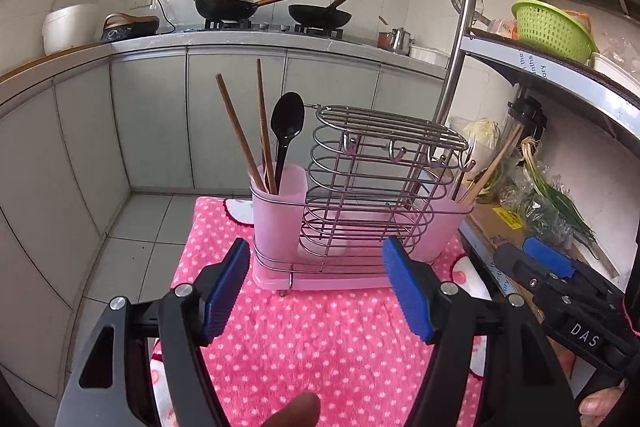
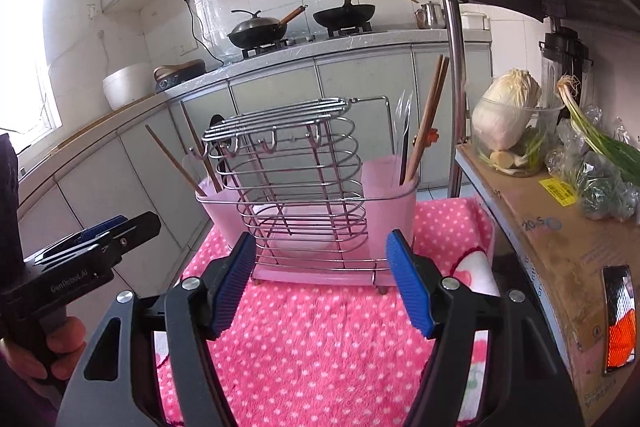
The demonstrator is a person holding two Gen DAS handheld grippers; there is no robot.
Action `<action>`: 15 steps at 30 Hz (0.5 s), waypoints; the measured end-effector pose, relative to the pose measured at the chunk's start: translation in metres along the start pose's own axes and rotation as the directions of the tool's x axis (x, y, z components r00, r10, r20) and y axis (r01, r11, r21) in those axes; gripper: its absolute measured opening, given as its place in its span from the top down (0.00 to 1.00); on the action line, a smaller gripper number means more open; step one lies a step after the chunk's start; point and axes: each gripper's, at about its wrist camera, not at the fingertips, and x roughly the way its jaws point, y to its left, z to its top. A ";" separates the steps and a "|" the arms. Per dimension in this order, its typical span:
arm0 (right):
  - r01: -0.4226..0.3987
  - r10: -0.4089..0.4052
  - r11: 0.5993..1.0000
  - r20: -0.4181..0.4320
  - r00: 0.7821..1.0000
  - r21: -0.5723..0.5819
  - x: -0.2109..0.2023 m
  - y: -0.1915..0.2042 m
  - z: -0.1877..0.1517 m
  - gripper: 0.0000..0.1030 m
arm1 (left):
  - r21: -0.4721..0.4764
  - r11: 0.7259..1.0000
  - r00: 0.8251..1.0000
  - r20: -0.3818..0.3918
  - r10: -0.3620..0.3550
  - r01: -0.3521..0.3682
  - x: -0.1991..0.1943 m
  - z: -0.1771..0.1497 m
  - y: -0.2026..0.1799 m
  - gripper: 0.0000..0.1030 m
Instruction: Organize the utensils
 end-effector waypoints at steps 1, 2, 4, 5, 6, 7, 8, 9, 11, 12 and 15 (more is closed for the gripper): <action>0.003 -0.003 1.000 0.001 1.000 -0.001 0.000 0.000 -0.001 0.34 | 0.003 1.000 1.000 0.000 0.000 0.000 0.000 -0.001 -0.001 0.35; 0.006 -0.006 1.000 0.004 1.000 -0.001 0.000 0.000 -0.002 0.34 | 0.005 1.000 1.000 0.000 0.000 0.000 0.001 -0.002 -0.002 0.35; 0.011 -0.011 1.000 0.012 1.000 0.001 -0.002 0.001 -0.005 0.34 | 0.006 1.000 1.000 0.000 -0.003 0.003 0.000 -0.003 -0.005 0.35; 0.013 -0.013 1.000 0.015 1.000 -0.001 -0.002 0.002 -0.006 0.34 | 0.010 1.000 1.000 0.001 -0.004 0.004 0.000 -0.003 -0.006 0.37; 0.016 -0.016 1.000 0.016 1.000 -0.006 -0.003 0.003 -0.007 0.34 | 0.016 1.000 1.000 0.002 -0.002 0.002 0.000 -0.004 -0.008 0.37; 0.018 -0.018 1.000 0.018 1.000 -0.011 -0.003 0.003 -0.008 0.34 | 0.020 1.000 1.000 0.003 -0.001 0.001 -0.001 -0.005 -0.009 0.37; 0.020 -0.020 1.000 0.020 1.000 -0.014 -0.003 0.004 -0.009 0.34 | 0.021 1.000 1.000 0.005 -0.001 0.001 -0.002 -0.006 -0.009 0.38; 0.023 -0.022 1.000 0.023 0.999 -0.017 -0.004 0.005 -0.009 0.34 | 0.023 1.000 1.000 0.006 0.000 0.000 -0.003 -0.006 -0.009 0.38; 0.023 -0.023 1.000 0.027 0.999 -0.018 -0.005 0.006 -0.010 0.34 | 0.025 1.000 1.000 0.009 0.003 -0.003 -0.004 -0.007 -0.010 0.38; 0.025 -0.024 1.000 0.030 0.999 -0.018 -0.006 0.006 -0.010 0.34 | 0.023 1.000 1.000 0.008 0.002 -0.002 -0.004 -0.008 -0.011 0.39; 0.028 -0.027 0.999 0.033 0.999 -0.025 -0.007 0.008 -0.011 0.34 | 0.022 1.000 1.000 0.005 0.004 -0.004 -0.004 -0.009 -0.011 0.39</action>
